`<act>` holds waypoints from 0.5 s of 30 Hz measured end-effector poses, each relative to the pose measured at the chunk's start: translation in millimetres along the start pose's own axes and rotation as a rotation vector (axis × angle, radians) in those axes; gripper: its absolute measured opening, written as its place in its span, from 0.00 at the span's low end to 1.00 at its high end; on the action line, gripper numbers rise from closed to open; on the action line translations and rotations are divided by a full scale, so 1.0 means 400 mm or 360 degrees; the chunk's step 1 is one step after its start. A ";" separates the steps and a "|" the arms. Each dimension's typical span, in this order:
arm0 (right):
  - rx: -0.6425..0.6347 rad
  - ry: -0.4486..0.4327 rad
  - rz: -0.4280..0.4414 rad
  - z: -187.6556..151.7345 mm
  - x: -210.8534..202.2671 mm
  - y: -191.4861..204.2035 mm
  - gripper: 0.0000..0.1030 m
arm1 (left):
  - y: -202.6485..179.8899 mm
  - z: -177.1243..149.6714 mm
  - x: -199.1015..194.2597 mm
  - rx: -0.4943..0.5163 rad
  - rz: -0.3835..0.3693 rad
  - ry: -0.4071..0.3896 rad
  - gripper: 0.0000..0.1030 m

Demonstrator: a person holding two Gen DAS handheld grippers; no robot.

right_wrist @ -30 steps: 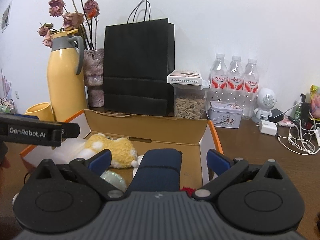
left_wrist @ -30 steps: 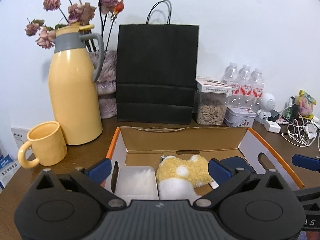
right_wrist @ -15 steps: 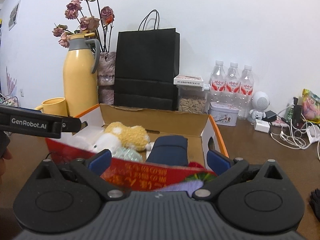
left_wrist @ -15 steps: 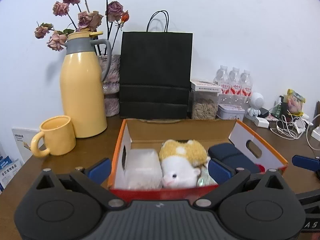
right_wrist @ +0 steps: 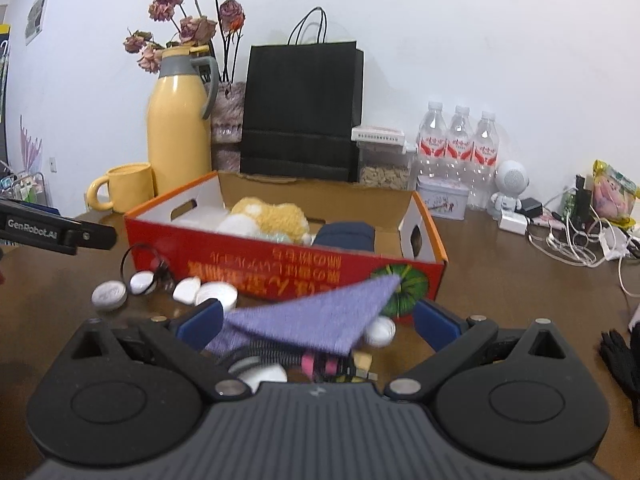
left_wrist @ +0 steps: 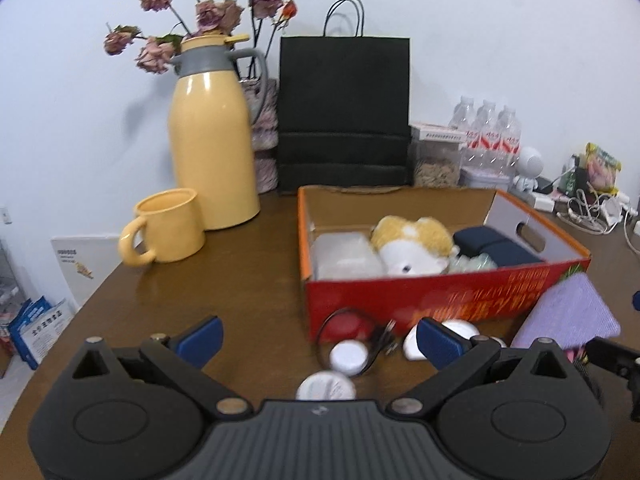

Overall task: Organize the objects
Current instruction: 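Withdraw both tools from the box toward the items on the desk, then grasp the white round tub with the left tool while the right tool grasps the braided cable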

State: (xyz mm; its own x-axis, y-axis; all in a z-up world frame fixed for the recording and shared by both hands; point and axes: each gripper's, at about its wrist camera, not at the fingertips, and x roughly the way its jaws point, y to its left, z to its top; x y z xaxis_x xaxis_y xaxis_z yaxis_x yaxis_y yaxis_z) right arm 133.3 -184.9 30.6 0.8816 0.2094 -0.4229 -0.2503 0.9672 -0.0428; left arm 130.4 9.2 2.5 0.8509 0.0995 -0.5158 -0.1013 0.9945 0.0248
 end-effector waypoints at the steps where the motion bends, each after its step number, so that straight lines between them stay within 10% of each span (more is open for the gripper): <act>1: 0.0001 0.0010 0.0003 -0.007 -0.004 0.002 1.00 | 0.007 -0.007 -0.005 -0.0003 -0.0002 0.0005 1.00; 15: 0.0027 0.0241 0.0059 -0.090 -0.009 0.022 1.00 | 0.081 -0.087 -0.018 -0.0016 0.0018 0.0158 1.00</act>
State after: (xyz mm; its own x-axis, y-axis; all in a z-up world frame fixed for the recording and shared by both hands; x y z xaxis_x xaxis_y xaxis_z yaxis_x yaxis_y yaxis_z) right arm 113.5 -182.4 -1.0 0.8013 0.2223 -0.5555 -0.2739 0.9617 -0.0101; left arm 102.9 39.6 -22.8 0.7946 0.1064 -0.5977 -0.1160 0.9930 0.0226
